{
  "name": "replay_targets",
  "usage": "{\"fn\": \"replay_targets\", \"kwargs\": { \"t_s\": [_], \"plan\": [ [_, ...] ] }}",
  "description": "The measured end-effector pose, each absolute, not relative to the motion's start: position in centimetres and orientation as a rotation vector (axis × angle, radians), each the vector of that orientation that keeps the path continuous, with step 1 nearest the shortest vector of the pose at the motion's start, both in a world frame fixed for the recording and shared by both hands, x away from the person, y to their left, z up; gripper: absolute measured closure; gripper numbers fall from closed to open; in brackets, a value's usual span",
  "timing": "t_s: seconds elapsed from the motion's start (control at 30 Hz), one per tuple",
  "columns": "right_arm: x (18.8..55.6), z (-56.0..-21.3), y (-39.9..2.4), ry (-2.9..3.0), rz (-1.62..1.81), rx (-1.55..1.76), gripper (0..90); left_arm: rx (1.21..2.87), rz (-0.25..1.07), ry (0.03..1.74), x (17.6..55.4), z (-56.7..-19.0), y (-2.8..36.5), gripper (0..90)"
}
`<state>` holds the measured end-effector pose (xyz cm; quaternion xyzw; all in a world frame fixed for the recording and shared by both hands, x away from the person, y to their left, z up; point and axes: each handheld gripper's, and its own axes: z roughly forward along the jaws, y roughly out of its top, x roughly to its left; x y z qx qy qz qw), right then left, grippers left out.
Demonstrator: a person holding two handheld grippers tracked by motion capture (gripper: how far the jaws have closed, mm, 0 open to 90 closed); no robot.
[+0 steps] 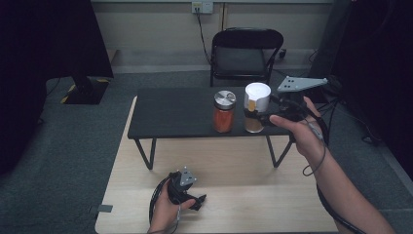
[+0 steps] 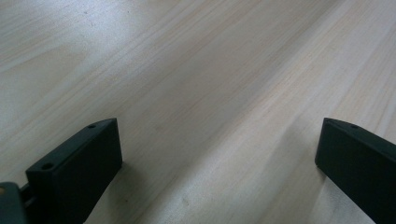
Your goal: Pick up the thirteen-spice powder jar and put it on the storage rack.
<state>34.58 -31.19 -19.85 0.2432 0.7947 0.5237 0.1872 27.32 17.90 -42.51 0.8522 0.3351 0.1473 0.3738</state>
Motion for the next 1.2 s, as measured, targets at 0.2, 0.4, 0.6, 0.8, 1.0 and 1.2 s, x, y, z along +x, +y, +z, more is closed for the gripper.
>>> {"fn": "replay_targets", "kwargs": {
  "t_s": [0.2,0.4,0.6,0.8,1.0,1.2],
  "plan": [
    [35.0,-20.0,-30.8,2.236,1.468,0.697,30.3,2.183,0.377,0.858,27.3,-42.5,17.9,0.0],
    [35.3,-20.0,-30.6,2.230,1.466,0.700,30.3,2.183,0.377,0.858,27.3,-42.5,17.9,0.0],
    [35.4,-20.0,-30.3,2.218,1.459,0.703,30.3,2.183,0.377,0.858,27.3,-42.5,17.9,0.0],
    [35.6,-20.4,-30.2,2.217,1.455,0.718,30.3,2.183,0.377,0.858,27.3,-42.5,17.9,0.0],
    [35.7,-20.6,-30.2,2.219,1.446,0.722,30.3,2.183,0.377,0.858,27.3,-42.5,17.9,0.0],
    [35.8,-20.6,-30.3,2.211,1.440,0.727,30.3,2.183,0.377,0.858,27.3,-42.5,17.9,0.0]
  ]
}}
